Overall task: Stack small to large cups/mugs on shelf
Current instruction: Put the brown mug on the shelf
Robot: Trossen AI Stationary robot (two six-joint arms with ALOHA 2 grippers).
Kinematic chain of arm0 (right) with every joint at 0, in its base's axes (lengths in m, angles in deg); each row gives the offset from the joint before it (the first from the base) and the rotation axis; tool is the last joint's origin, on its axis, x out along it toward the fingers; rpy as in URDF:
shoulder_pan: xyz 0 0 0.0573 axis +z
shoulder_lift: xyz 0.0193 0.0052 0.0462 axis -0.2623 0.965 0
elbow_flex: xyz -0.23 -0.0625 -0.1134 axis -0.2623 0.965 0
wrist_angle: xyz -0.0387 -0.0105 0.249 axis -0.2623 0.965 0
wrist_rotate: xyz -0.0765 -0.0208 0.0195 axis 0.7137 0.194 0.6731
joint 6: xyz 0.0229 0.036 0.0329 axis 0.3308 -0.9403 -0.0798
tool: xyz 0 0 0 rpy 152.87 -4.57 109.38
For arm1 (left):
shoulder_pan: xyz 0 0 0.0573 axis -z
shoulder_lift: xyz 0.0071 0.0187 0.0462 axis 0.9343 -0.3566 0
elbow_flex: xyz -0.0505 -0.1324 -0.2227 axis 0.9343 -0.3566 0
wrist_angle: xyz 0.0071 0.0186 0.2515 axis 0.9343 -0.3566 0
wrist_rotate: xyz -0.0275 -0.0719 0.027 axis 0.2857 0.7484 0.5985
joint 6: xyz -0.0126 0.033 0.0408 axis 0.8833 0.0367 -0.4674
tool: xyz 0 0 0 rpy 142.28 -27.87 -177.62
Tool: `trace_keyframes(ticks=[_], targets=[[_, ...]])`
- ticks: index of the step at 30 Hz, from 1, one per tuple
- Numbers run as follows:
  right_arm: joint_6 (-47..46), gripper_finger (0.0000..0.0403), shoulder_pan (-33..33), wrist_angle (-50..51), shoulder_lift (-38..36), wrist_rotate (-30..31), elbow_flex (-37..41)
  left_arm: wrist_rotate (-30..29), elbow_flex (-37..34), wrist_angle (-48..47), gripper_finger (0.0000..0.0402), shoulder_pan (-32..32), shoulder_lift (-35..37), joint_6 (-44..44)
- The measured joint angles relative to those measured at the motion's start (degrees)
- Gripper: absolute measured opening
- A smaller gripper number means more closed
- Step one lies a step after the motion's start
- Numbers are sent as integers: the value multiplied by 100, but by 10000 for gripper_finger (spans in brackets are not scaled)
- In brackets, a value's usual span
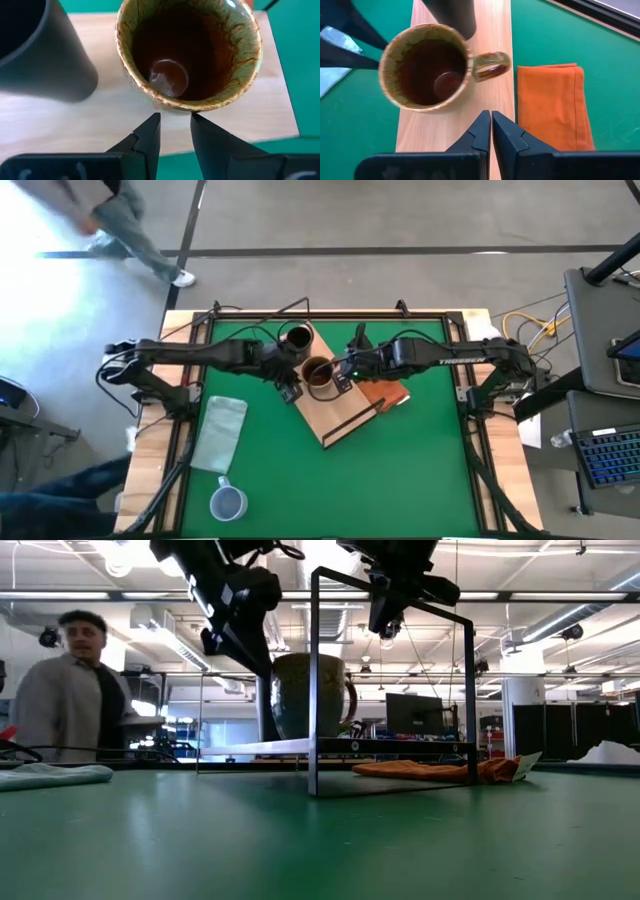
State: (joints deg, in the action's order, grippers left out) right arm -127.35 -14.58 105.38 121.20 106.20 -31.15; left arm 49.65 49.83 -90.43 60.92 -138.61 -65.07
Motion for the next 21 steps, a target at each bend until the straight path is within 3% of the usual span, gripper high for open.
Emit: trace_keyframes(ticks=[15, 21], targets=[[-80, 9, -24, 169, -5, -100, 270, -143, -35, -27, 92, -222, 105, -248], [27, 8, -262, -829, -3, -444, 913, -122, -94, -173, 92, -210, 170, -191]])
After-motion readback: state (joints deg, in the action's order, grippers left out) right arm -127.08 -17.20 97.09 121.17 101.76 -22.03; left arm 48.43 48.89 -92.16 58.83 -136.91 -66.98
